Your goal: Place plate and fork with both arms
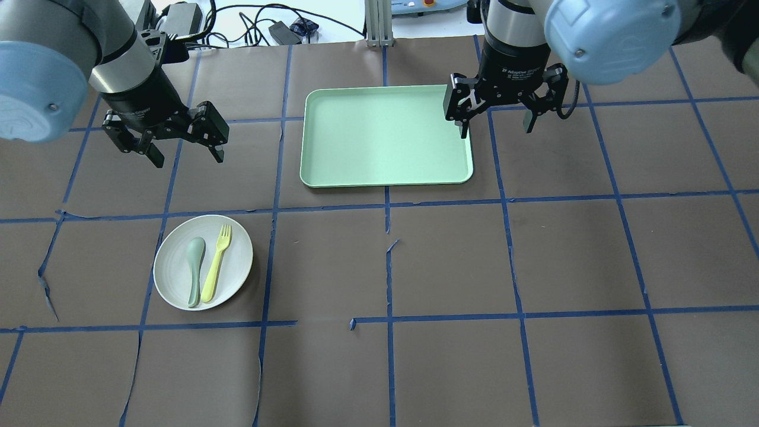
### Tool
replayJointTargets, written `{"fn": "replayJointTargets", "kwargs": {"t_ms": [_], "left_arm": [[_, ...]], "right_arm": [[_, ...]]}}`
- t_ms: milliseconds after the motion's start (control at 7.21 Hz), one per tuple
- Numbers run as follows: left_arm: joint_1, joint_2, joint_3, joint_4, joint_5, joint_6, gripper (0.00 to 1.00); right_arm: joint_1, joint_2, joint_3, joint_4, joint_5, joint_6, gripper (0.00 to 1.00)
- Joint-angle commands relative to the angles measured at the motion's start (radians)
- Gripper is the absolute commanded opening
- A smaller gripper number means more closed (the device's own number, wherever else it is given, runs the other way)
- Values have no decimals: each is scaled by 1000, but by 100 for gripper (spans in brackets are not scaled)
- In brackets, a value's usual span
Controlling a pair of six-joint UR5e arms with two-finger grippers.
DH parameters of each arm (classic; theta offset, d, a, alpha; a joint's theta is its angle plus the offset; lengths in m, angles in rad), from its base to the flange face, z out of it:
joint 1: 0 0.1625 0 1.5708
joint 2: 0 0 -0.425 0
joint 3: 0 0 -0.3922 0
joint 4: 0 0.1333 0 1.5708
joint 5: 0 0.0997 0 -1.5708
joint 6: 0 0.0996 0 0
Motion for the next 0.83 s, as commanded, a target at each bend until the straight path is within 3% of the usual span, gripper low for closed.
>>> {"fn": "replayJointTargets", "kwargs": {"t_ms": [0,693], "left_arm": [[0,2,-2,-3,3,4,100],[-5,2,7,-4,-23,-17,100]], "right_arm": [[3,1,1,2,2,-2,100],[3,-1,4,9,5,-9,100]]}}
